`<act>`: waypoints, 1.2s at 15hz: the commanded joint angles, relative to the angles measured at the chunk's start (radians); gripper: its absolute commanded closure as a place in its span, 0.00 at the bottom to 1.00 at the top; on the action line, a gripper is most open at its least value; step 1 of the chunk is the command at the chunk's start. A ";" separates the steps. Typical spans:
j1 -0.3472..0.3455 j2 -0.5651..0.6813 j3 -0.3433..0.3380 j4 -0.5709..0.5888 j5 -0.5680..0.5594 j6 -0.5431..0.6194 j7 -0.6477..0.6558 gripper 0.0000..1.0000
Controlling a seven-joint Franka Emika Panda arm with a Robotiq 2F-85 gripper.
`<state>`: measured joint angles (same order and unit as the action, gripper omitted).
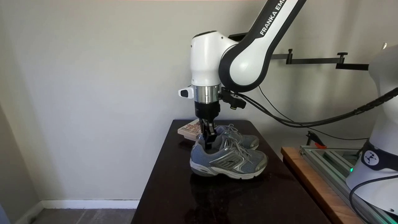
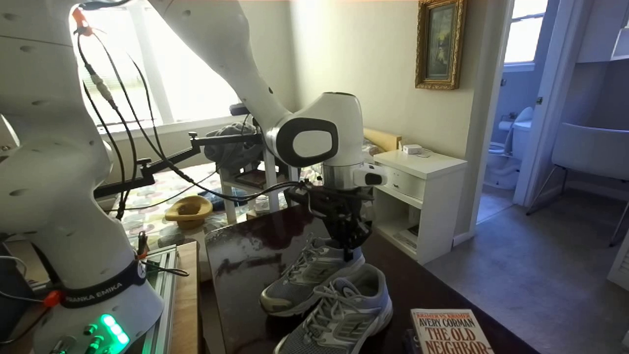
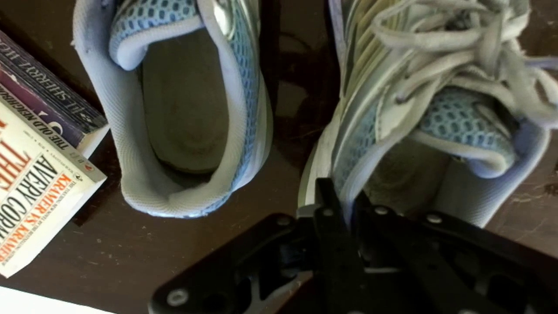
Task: Move the books to the right, then turn the shoes to the left
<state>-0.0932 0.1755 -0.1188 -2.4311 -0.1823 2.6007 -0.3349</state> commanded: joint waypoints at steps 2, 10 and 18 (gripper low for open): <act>-0.020 -0.066 0.002 -0.086 -0.051 0.059 -0.049 0.98; -0.034 -0.096 -0.008 -0.135 -0.062 0.094 -0.065 0.98; -0.032 -0.177 -0.015 -0.141 -0.030 0.054 0.035 0.24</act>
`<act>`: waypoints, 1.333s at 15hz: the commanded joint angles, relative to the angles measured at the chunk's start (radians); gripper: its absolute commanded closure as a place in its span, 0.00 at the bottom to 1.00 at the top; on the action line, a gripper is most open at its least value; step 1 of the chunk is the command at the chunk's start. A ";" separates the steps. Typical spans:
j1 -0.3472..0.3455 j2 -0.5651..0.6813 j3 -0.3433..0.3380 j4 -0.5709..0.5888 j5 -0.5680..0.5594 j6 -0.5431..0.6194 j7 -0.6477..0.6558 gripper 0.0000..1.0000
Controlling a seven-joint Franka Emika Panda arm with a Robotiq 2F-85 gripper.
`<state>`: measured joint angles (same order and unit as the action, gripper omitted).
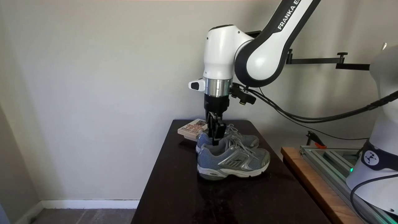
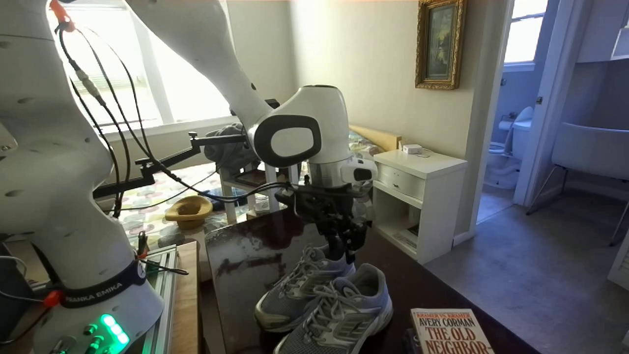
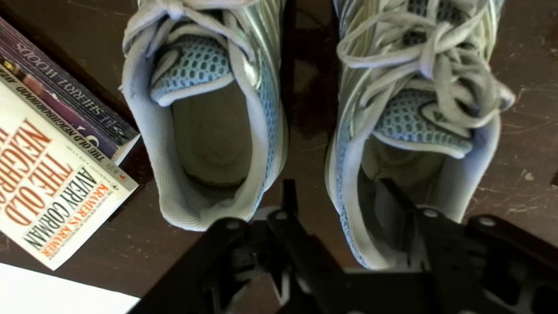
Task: Move the books to the right, then turn the shoes to the left
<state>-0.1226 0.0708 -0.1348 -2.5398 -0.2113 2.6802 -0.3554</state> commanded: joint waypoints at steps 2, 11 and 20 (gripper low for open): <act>-0.001 -0.099 0.006 -0.027 0.048 -0.063 0.086 0.10; 0.000 -0.210 0.010 0.007 0.135 -0.307 0.320 0.00; -0.009 -0.296 0.026 0.001 0.031 -0.344 0.356 0.00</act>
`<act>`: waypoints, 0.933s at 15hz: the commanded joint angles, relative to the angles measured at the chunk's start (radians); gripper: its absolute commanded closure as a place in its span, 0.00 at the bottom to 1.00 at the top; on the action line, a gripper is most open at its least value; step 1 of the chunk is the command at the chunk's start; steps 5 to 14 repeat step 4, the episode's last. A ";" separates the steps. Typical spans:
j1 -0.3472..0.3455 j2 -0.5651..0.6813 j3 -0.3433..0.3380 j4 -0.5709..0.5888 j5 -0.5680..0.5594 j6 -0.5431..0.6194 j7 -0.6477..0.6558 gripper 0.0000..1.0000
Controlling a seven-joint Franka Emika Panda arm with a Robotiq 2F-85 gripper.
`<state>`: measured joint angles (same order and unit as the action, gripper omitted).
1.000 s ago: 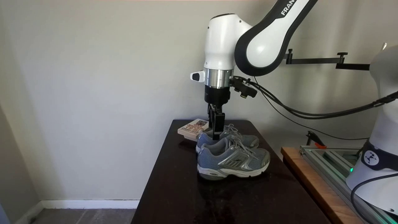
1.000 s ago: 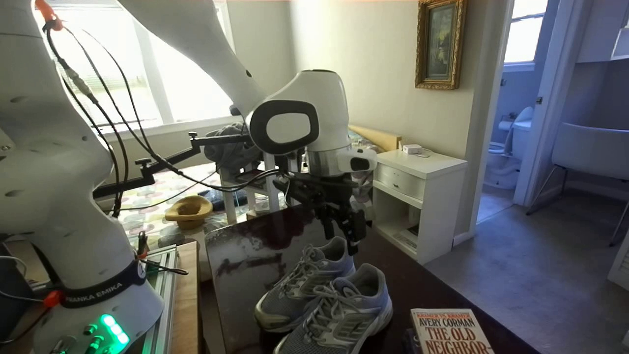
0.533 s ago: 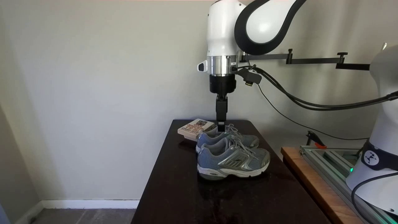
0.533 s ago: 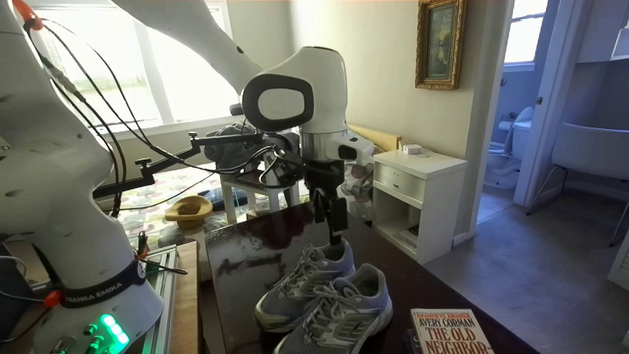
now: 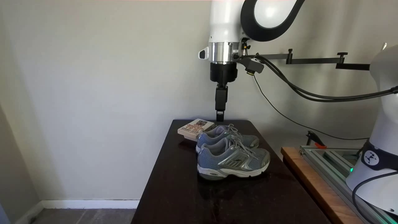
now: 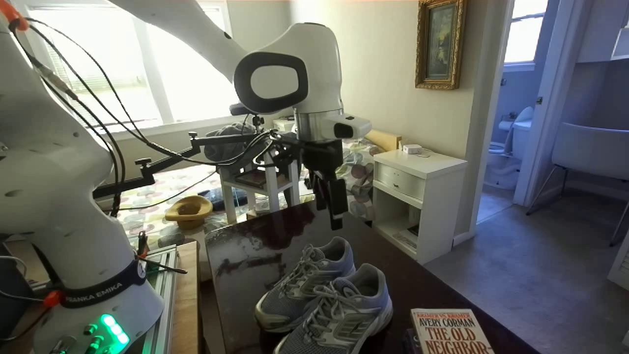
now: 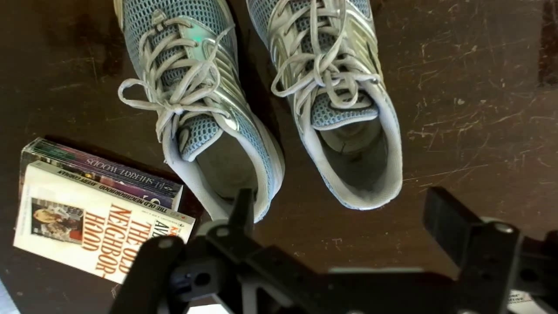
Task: Move the books to the right, then turn the shoes to the left
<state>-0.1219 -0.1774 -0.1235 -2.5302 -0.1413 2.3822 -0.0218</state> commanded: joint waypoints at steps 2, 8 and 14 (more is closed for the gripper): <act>-0.011 -0.061 0.017 -0.011 -0.050 -0.063 0.019 0.00; -0.009 -0.071 0.019 -0.011 -0.058 -0.081 0.014 0.00; -0.009 -0.071 0.019 -0.011 -0.058 -0.081 0.014 0.00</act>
